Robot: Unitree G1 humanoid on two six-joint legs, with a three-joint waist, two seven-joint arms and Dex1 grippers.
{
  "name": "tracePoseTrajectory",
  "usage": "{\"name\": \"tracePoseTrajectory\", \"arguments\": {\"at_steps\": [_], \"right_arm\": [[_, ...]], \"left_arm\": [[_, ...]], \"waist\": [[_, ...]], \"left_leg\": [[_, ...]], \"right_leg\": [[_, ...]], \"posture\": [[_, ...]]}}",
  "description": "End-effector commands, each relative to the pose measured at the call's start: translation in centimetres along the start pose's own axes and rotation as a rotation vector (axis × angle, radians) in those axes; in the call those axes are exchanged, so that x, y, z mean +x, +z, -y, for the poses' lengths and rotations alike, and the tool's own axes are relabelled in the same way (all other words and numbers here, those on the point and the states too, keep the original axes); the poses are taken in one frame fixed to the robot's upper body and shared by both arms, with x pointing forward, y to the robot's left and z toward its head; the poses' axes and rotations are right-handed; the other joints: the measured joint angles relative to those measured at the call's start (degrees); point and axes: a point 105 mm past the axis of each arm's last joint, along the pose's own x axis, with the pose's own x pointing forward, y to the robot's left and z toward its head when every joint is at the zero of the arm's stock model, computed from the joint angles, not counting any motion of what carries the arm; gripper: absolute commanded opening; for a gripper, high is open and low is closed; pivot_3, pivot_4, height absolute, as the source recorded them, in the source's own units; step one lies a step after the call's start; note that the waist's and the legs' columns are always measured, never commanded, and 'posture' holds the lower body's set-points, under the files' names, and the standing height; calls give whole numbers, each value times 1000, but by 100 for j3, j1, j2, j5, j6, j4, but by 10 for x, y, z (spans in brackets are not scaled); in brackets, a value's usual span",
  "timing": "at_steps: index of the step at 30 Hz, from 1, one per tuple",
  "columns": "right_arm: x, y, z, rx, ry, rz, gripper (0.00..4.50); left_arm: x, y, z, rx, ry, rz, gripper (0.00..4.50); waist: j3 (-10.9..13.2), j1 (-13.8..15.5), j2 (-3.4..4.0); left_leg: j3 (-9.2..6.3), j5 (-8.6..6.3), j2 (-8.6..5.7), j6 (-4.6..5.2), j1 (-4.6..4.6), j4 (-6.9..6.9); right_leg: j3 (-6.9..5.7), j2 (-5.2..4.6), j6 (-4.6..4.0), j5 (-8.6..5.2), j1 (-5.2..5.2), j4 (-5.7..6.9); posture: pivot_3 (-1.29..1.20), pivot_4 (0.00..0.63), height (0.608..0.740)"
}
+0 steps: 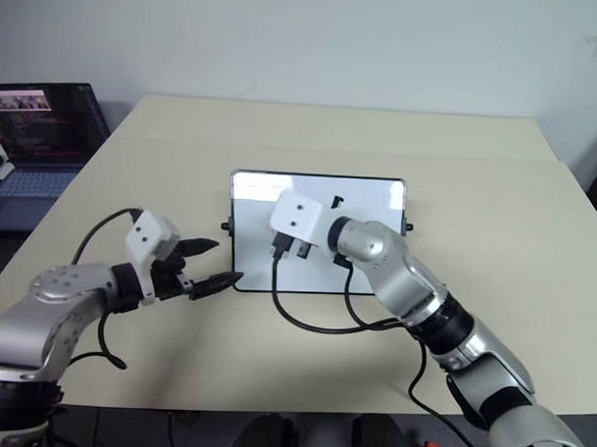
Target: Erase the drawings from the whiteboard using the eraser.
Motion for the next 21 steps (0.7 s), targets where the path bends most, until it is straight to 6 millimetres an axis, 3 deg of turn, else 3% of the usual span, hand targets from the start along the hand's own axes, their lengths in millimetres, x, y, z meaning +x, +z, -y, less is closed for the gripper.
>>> {"name": "tracePoseTrajectory", "arguments": {"at_steps": [1,9,18,21], "right_arm": [[9,17,9,-83,-32,51,1273],[28,13,10,-154,-49,34,1273],[31,-26,-29,-168,110,-78,1273],[29,-30,-33,-175,134,-94,1273]], "left_arm": [[1,9,2,4,-38,33,4500],[-1,-2,-8,0,-15,-5,4500],[5,-1,-8,19,-19,-8,4500],[5,-1,-8,25,-24,-11,4500]], "waist": [[0,-4,0],[0,-9,0],[-1,-9,-1],[-1,-9,-1]], "left_leg": [[1,0,0,0,0,0],[1,0,1,0,0,-1],[1,0,0,0,1,0],[-1,0,0,0,8,1]], "right_leg": [[1,0,0,0,0,0],[0,0,-2,0,-2,1],[1,-2,-2,0,-1,3],[0,-2,-3,0,3,10]], "posture": [[0,150,740],[0,150,740],[0,150,740],[0,150,740]]}}
